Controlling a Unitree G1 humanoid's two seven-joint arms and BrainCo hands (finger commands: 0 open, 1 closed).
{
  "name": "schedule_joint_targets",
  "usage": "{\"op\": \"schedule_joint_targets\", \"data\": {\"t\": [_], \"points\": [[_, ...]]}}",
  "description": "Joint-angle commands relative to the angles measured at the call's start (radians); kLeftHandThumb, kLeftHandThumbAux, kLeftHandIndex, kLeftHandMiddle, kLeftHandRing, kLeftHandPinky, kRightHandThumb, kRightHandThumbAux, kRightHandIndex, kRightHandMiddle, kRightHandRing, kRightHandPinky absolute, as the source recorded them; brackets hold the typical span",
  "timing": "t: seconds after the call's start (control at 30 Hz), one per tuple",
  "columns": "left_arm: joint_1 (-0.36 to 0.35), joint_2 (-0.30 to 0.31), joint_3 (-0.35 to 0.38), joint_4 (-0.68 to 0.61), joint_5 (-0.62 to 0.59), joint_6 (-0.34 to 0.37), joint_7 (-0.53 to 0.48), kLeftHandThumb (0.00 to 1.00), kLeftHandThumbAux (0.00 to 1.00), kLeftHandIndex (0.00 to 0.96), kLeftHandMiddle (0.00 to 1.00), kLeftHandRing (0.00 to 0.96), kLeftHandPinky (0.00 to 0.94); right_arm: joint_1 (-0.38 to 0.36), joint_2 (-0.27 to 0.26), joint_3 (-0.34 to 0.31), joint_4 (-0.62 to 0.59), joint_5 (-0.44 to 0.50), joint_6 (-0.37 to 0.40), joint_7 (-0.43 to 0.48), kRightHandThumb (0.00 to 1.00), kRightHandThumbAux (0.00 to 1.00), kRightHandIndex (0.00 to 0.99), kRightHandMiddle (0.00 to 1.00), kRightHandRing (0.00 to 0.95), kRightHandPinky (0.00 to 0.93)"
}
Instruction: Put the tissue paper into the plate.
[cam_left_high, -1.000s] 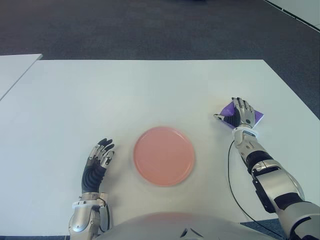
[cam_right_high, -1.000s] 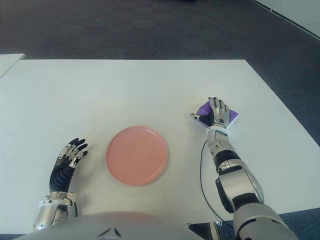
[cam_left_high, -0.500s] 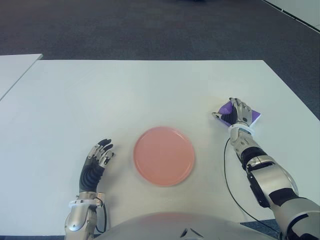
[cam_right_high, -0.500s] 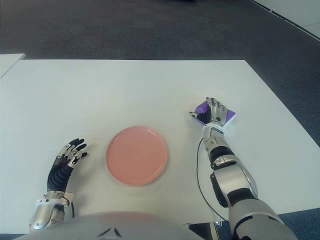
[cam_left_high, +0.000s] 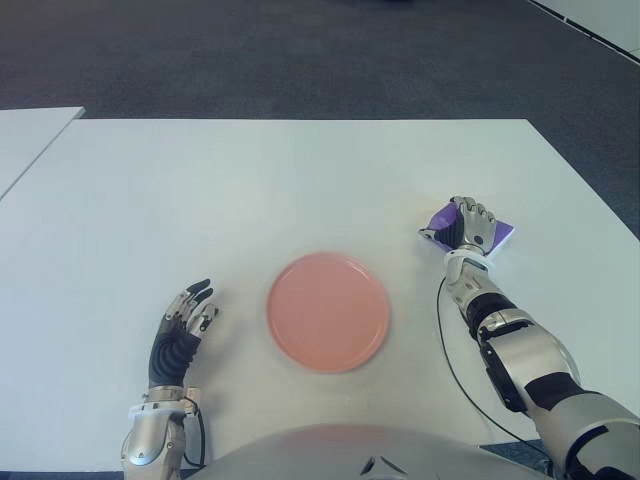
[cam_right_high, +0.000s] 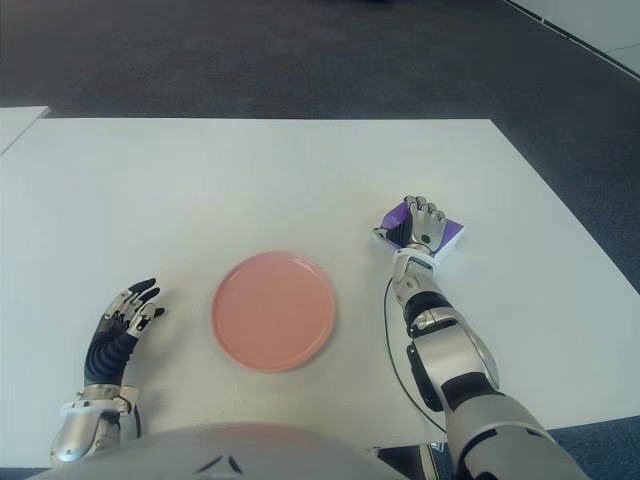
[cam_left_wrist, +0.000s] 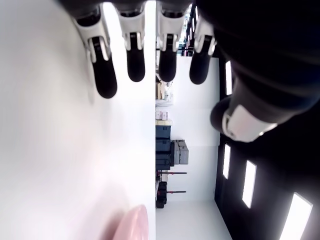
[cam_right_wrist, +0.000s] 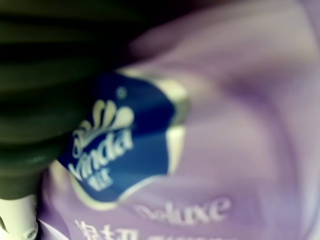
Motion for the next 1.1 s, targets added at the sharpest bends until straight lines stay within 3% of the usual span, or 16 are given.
{"op": "schedule_joint_targets", "data": {"t": [0.03,0.17,0.23,0.33,0.53,0.83,0.97,1.1], "points": [[0.005,-0.023,0.02,0.069,0.001,0.003,0.019,0.271,0.633,0.226,0.174,0.174,0.213,0.143,0.121,-0.003,0.083,0.049,-0.045,0.047,0.847,0.678,0.406,0.505,0.701,0.533],[-0.012,-0.029,0.033,0.101,-0.013,-0.043,0.005,0.281,0.632,0.239,0.182,0.182,0.221,0.142,0.126,-0.018,0.08,0.057,-0.068,0.034,0.848,0.678,0.401,0.507,0.694,0.488],[-0.019,-0.03,0.035,0.113,-0.018,-0.059,-0.001,0.281,0.63,0.245,0.185,0.186,0.225,0.143,0.128,-0.029,0.08,0.065,-0.078,0.03,0.848,0.678,0.4,0.51,0.699,0.514],[-0.03,-0.029,0.038,0.129,-0.021,-0.074,-0.003,0.279,0.624,0.252,0.19,0.192,0.234,0.141,0.128,-0.041,0.08,0.073,-0.091,0.025,0.849,0.677,0.4,0.518,0.711,0.426],[-0.047,-0.027,0.043,0.149,-0.021,-0.083,-0.003,0.271,0.613,0.252,0.193,0.198,0.237,0.137,0.12,-0.052,0.08,0.069,-0.106,0.01,0.85,0.677,0.4,0.523,0.729,0.377],[-0.076,-0.038,0.052,0.176,-0.025,-0.097,0.001,0.266,0.602,0.244,0.193,0.191,0.216,0.134,0.123,-0.062,0.083,0.075,-0.109,-0.015,0.85,0.678,0.4,0.519,0.746,0.445],[-0.089,-0.043,0.053,0.188,-0.025,-0.103,0.004,0.263,0.598,0.244,0.186,0.177,0.196,0.137,0.117,-0.062,0.084,0.072,-0.112,-0.021,0.85,0.678,0.4,0.516,0.756,0.566],[-0.1,-0.047,0.054,0.203,-0.025,-0.118,0.003,0.262,0.597,0.247,0.18,0.167,0.185,0.138,0.112,-0.058,0.086,0.068,-0.114,-0.019,0.85,0.678,0.4,0.514,0.755,0.557]]}}
